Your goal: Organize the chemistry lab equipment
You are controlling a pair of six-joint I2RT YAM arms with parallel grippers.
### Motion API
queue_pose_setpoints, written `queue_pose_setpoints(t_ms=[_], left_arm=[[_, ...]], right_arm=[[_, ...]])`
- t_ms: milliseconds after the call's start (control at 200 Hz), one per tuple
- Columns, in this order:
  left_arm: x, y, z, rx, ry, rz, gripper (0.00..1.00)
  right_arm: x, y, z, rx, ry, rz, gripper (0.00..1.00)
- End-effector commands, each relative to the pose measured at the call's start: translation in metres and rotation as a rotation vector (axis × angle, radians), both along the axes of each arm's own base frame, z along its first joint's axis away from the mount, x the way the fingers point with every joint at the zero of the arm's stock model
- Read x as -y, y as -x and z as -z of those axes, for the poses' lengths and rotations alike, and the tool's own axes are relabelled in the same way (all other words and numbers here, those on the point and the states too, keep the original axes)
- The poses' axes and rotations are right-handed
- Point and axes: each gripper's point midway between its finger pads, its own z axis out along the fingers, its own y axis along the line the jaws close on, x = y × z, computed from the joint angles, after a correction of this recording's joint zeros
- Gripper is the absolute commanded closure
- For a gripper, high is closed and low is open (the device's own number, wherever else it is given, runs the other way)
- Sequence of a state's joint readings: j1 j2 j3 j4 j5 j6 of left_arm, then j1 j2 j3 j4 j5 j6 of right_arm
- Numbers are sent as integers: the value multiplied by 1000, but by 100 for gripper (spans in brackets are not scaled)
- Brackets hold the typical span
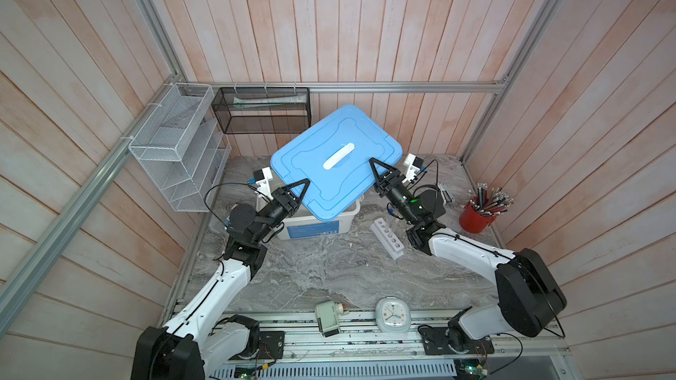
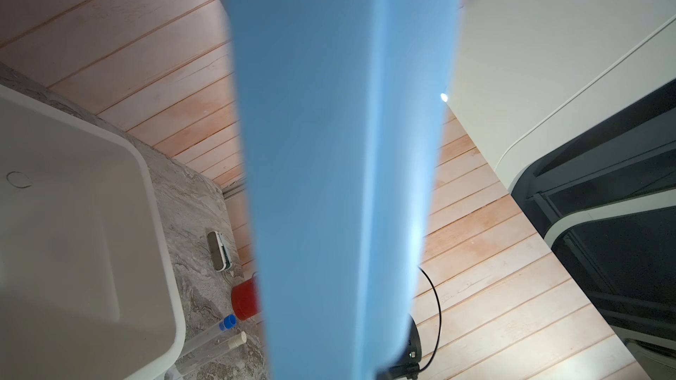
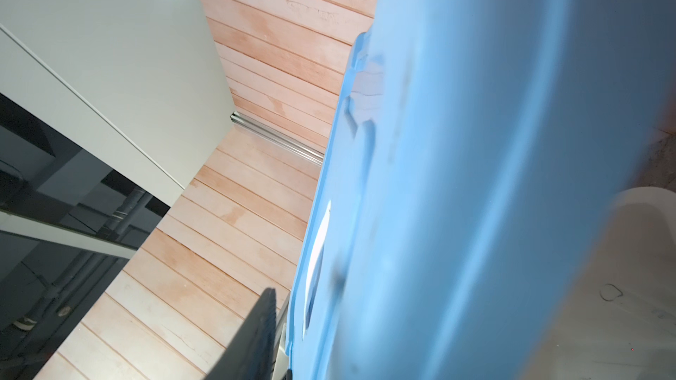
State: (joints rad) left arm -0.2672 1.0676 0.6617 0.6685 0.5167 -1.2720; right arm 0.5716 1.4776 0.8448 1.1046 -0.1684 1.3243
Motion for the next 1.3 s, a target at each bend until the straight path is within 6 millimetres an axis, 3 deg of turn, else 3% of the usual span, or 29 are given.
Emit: queue_pose_setpoints(t_ms=[0, 120, 395, 575, 730, 800, 950, 1130, 1296], left_arm=[[-4, 4, -11, 55, -31, -11, 100], [-12, 6, -17, 74, -27, -24, 100], [-41, 11, -37, 105, -82, -49, 100], [-62, 17, -44, 95, -128, 8, 100], [-63, 28, -53, 102, -172, 99, 100], [-57, 33, -56, 107, -190, 153, 100], [-48, 43, -48, 96, -224, 271, 100], [-50, 47, -30, 64, -265, 310, 100], [-50, 47, -29, 71, -268, 320, 100]], right_arm=[[4, 6, -8, 53, 10, 22, 45], [7, 3, 1, 31, 42, 42, 35], [32, -3, 30, -22, 121, 112, 30], [63, -11, 30, 0, 250, 205, 28], [83, -29, 23, 46, 376, 175, 27], [72, -32, 14, 125, 447, 74, 28], [33, -27, 20, 224, 582, -182, 28], [20, -10, 15, 291, 607, -282, 28], [4, -6, 30, 281, 658, -339, 29]])
